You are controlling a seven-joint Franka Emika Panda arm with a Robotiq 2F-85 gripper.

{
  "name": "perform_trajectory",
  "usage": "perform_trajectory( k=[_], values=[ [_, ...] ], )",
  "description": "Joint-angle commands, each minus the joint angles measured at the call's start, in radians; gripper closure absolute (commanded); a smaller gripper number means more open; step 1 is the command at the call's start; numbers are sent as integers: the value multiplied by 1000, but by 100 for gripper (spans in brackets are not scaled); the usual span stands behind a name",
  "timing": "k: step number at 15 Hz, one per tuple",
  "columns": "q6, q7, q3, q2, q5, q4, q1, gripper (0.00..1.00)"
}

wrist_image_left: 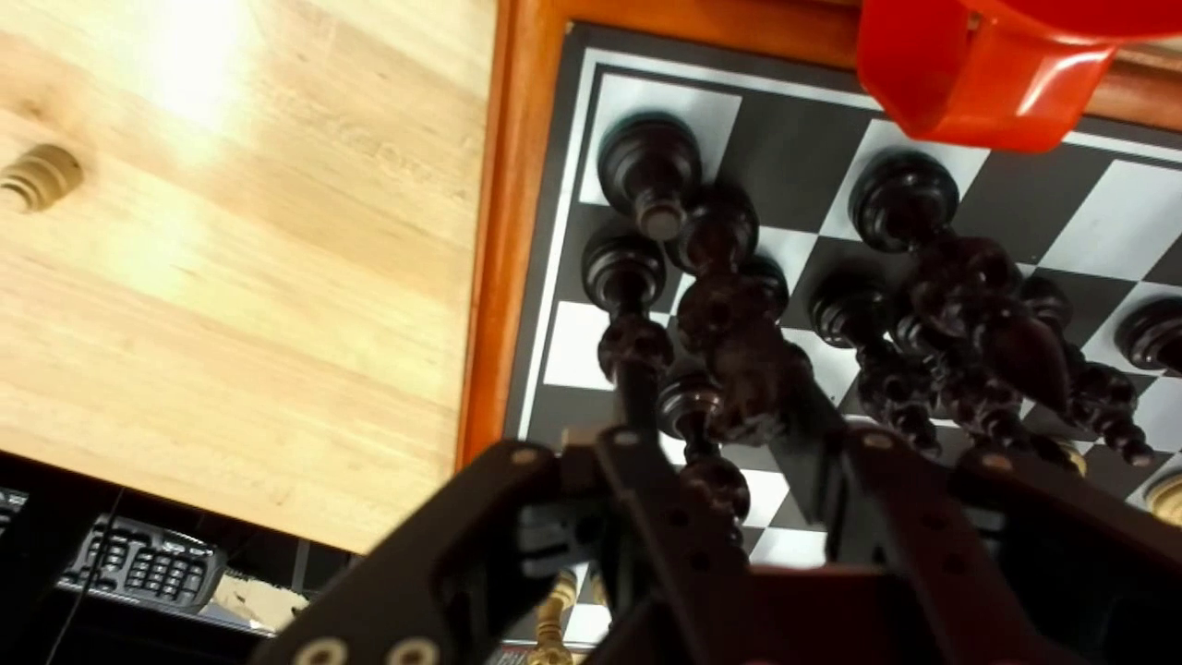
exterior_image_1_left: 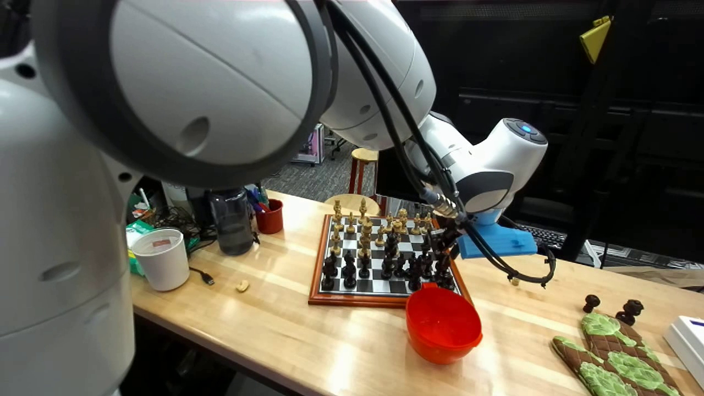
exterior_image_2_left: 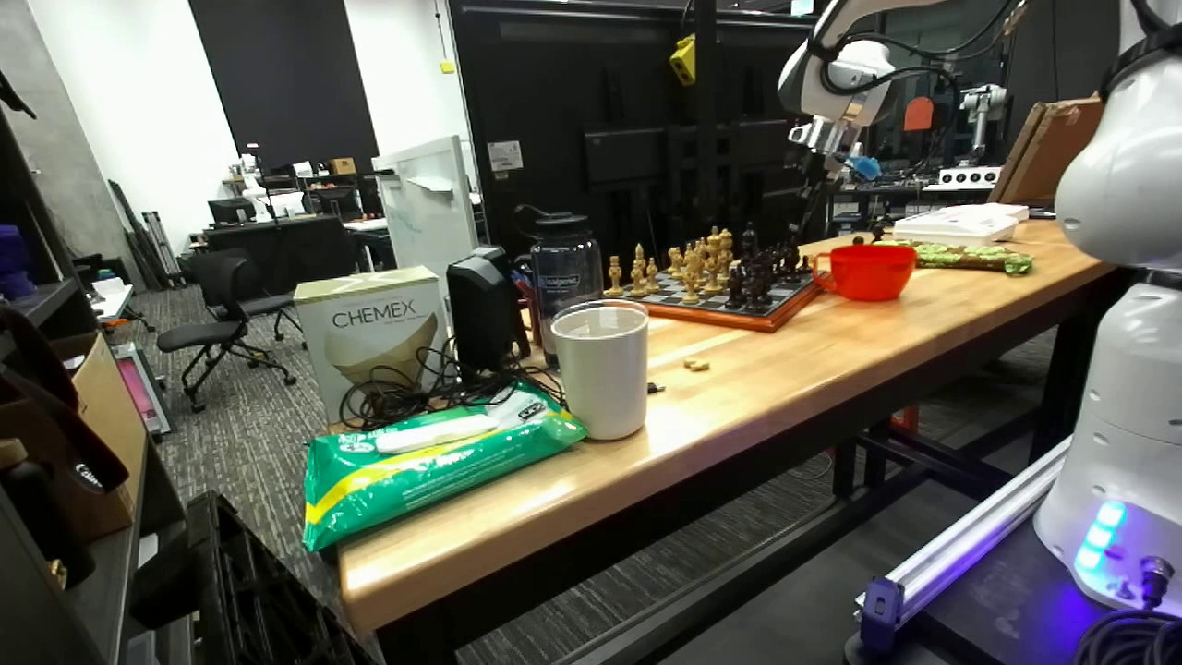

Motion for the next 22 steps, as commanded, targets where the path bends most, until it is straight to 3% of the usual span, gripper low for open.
perform_trajectory(
  k=[1,3,12,22],
  values=[
    [-17,23,17,2,-23,20,-20,94],
    [-17,27,17,3,-24,23,-20,100],
    [-9,56,13,-27,-44,15,-19,96],
    [-6,180,11,-218,-183,-82,24,96]
  ],
)
